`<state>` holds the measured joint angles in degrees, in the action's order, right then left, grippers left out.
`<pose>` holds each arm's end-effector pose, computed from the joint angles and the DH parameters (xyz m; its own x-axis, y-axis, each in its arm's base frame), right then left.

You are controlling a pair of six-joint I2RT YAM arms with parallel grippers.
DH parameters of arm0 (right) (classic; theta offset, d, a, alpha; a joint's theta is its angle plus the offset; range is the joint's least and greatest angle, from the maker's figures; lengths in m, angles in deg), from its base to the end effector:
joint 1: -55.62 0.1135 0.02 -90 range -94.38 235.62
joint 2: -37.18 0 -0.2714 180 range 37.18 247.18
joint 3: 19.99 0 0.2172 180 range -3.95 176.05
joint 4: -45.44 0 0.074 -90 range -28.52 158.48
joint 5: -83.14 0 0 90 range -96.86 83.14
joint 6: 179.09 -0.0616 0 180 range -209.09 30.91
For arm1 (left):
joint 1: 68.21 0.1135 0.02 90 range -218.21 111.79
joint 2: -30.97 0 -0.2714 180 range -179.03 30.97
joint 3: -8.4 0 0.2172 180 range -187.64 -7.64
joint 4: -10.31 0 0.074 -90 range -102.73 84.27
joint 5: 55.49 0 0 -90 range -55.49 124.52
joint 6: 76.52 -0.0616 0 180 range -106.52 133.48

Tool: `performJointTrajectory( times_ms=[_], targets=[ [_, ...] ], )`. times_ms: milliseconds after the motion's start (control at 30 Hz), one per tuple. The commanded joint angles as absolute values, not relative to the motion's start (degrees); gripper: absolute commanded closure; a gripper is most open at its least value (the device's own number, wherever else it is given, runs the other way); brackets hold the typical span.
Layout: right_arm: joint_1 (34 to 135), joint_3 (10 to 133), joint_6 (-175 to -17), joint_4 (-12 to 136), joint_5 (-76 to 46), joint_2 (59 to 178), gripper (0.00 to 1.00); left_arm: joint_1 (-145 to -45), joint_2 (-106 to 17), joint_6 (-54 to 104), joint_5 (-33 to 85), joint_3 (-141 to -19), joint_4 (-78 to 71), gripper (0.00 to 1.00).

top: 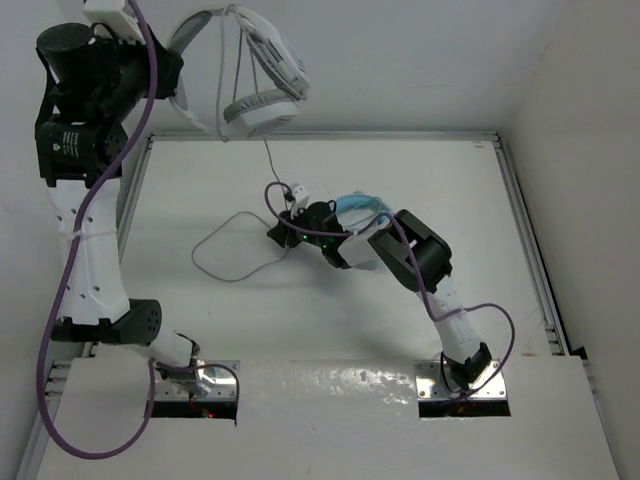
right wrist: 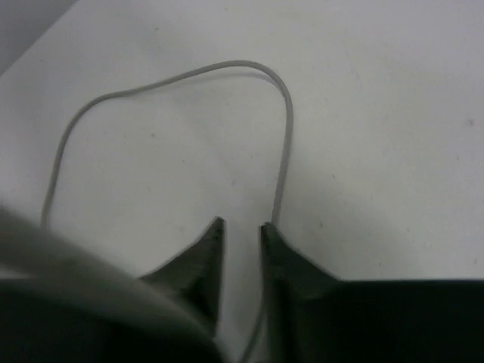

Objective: Wrap the headphones

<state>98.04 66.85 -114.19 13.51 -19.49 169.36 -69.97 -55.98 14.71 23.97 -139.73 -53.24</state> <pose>0.3492 0.3373 0.1290 -0.5009 0.1030 -0.8594 -0.6656 0.5888 0.4586 0.2442 -0.0188 0.5692 -0.0459 -0.0197 -0.9988 0.2119 0.9769 -0.0290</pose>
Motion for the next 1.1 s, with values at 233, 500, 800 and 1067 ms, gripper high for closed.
performJointTrajectory(
  times_ms=[233, 500, 800, 1067],
  targets=[
    [108.34, 65.37, -106.51, 24.05, -28.18, 160.32, 1.0, -58.8, -61.92, 26.84, 25.89, -131.92, -35.98, 1.0],
    [121.44, 77.78, -87.09, 52.15, -32.26, 157.25, 1.0, -53.7, -71.76, 30.36, 29.99, -130.95, -32.55, 1.0],
    [122.16, 75.23, -81.64, 59.97, -21.92, 136.7, 1.0, -58.18, -71.51, 6.3, 44.89, -112.34, -19.98, 1.0],
    [113.13, 88.06, -75.9, 67.19, 4.9, 132.45, 1.0, -67.68, -53.52, -19.91, 41.47, -82.01, -10.9, 1.0]
  ],
)
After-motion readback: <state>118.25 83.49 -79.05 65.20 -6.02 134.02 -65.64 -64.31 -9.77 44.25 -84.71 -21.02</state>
